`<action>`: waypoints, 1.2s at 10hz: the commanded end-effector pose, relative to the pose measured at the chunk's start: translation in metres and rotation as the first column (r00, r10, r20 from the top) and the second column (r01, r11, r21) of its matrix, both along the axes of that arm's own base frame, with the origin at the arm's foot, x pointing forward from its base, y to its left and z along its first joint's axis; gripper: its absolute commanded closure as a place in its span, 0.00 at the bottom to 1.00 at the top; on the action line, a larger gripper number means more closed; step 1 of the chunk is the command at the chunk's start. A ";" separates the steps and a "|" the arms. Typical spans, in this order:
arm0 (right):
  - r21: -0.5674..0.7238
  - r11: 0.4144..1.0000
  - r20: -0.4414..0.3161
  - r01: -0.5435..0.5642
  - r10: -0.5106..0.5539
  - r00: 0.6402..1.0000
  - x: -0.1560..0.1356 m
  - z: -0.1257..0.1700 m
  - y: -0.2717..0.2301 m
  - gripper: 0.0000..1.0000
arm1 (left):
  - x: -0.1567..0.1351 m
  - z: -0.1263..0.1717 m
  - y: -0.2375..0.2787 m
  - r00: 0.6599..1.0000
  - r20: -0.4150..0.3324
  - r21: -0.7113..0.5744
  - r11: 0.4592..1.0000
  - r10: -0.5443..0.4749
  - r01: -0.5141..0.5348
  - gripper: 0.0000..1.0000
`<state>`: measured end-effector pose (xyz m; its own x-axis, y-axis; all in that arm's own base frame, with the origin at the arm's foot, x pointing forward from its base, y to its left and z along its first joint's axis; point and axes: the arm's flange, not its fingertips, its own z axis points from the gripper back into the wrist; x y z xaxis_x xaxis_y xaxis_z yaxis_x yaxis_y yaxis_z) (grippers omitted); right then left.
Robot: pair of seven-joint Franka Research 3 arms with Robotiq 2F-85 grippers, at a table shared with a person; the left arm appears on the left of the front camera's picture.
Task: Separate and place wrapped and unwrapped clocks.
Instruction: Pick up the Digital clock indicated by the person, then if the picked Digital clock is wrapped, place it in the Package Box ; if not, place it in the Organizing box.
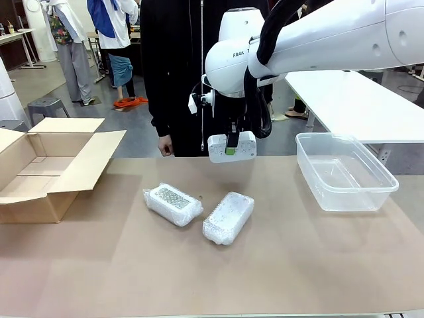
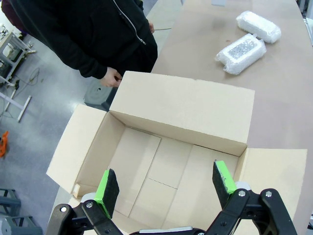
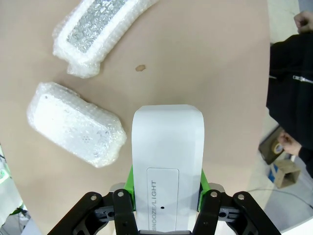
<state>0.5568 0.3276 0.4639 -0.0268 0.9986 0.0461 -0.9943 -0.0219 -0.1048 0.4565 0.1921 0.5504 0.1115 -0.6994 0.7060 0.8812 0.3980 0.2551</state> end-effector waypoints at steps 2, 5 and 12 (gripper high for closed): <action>-0.001 1.000 0.006 0.001 -0.001 1.000 0.000 0.001 -0.001 0.89 | 0.000 0.001 0.000 1.000 0.015 -0.020 1.000 -0.007 0.008 0.00; -0.001 1.000 0.006 0.001 -0.001 1.000 0.000 0.001 -0.001 0.89 | 0.000 0.001 0.000 1.000 0.015 -0.020 1.000 -0.007 0.008 0.00; -0.001 1.000 0.006 0.001 -0.001 1.000 0.000 0.001 -0.001 0.89 | 0.000 0.001 0.000 1.000 0.015 -0.020 1.000 -0.007 0.008 0.00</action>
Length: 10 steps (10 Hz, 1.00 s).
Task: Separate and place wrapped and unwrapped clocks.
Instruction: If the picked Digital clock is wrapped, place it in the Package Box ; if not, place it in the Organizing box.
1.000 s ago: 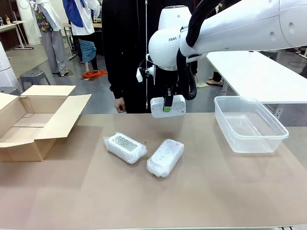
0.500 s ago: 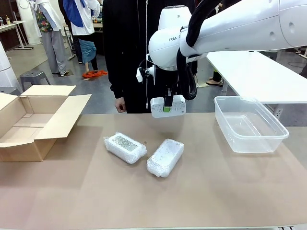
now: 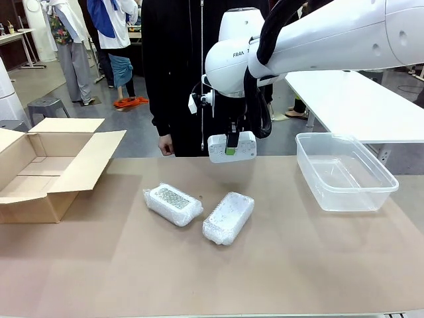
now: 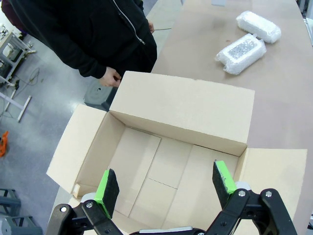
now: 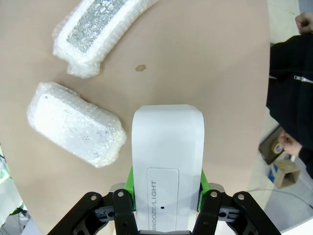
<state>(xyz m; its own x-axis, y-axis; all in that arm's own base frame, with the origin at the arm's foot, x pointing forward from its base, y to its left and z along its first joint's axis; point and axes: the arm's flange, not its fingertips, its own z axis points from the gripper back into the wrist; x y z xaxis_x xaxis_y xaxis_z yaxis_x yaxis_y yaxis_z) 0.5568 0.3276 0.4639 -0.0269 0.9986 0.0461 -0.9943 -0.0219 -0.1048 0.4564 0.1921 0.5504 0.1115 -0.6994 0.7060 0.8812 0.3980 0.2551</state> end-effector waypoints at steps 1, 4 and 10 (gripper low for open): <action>-0.001 1.000 0.006 0.001 -0.001 1.000 0.000 0.001 -0.001 0.89 | 0.000 0.001 0.000 1.000 0.015 -0.020 1.000 -0.007 0.008 0.00; -0.001 1.000 0.006 0.001 -0.001 1.000 0.000 0.001 -0.001 0.89 | 0.000 0.001 0.000 1.000 0.015 -0.020 1.000 -0.007 0.008 0.00; 0.025 0.924 -0.008 0.380 -0.380 0.925 0.026 0.001 -0.041 0.49 | 0.000 0.001 0.000 1.000 0.015 -0.020 1.000 -0.007 0.008 0.00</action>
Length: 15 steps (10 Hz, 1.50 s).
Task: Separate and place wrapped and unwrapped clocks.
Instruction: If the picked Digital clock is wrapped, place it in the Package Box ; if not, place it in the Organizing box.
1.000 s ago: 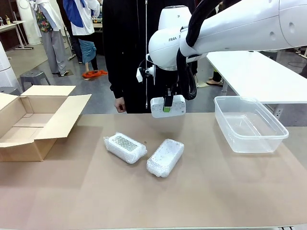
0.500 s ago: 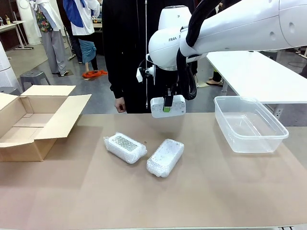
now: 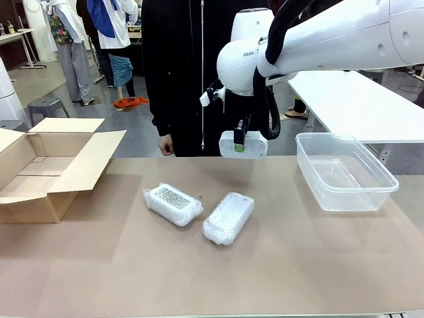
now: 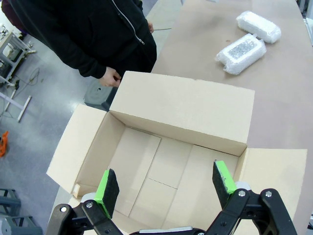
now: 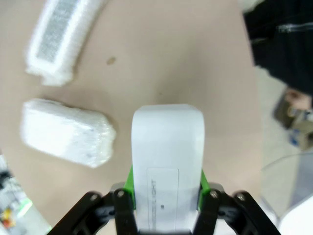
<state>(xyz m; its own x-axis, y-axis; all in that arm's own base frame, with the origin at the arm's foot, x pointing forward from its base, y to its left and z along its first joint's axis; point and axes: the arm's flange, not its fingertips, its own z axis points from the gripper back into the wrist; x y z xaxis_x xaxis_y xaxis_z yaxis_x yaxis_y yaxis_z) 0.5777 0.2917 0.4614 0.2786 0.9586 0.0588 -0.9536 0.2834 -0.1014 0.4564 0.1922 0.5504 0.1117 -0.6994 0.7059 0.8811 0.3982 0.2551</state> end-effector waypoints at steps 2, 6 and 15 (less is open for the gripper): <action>0.036 0.983 -0.017 0.183 -0.182 0.983 0.016 0.010 -0.033 0.49 | 0.001 0.001 0.000 1.000 0.015 -0.020 1.000 -0.008 0.008 0.00; 0.083 0.912 -0.055 0.402 -0.399 0.915 0.040 0.022 -0.106 0.49 | 0.001 0.001 0.000 1.000 0.015 -0.020 1.000 -0.008 0.008 0.00; 0.101 0.708 -0.223 0.699 -0.669 0.709 0.074 -0.029 -0.265 0.49 | 0.001 0.001 0.000 1.000 0.015 -0.020 1.000 -0.008 0.008 0.00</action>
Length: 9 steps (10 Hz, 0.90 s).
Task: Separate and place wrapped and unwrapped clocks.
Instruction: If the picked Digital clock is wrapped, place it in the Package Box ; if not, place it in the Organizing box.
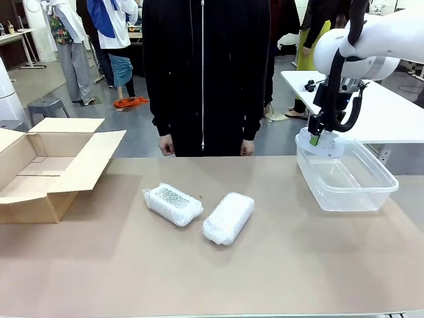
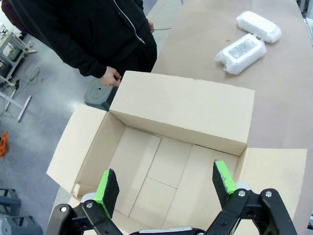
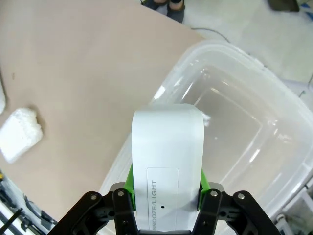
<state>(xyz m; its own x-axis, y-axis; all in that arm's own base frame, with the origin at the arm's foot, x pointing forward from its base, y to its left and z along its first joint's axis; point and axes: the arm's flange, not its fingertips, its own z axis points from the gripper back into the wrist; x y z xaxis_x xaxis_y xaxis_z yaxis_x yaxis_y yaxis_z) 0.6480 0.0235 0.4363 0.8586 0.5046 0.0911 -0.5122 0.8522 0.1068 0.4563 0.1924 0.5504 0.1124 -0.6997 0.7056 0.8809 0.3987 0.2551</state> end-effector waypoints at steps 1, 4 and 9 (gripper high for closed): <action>0.048 0.998 -0.032 0.037 -0.036 0.999 0.005 -0.012 -0.003 0.49 | 0.001 0.001 0.000 1.000 0.015 -0.020 1.000 -0.008 0.009 0.00; 0.075 0.993 -0.076 0.092 -0.086 0.993 -0.003 -0.037 -0.025 0.49 | 0.001 0.001 0.000 1.000 0.015 -0.020 1.000 -0.008 0.009 0.00; -0.025 0.988 -0.047 0.150 -0.151 0.987 -0.009 -0.048 -0.029 0.49 | 0.001 0.001 0.000 1.000 0.015 -0.020 1.000 -0.008 0.009 0.00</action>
